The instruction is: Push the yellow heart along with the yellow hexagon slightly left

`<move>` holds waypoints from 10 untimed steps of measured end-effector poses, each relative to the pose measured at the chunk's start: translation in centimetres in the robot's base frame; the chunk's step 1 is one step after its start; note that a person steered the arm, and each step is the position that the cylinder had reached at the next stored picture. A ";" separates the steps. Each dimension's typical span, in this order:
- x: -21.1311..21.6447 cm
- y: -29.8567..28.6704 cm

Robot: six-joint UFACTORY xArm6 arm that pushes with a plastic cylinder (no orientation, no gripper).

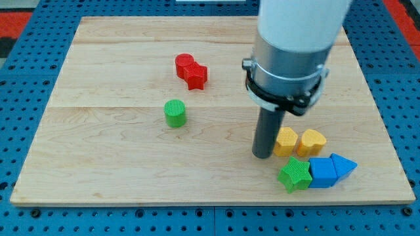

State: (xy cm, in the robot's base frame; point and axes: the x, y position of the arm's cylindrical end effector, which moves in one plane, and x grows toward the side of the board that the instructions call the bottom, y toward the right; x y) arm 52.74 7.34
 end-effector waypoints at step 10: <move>-0.9 10.9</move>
State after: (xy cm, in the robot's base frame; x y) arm 51.82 18.28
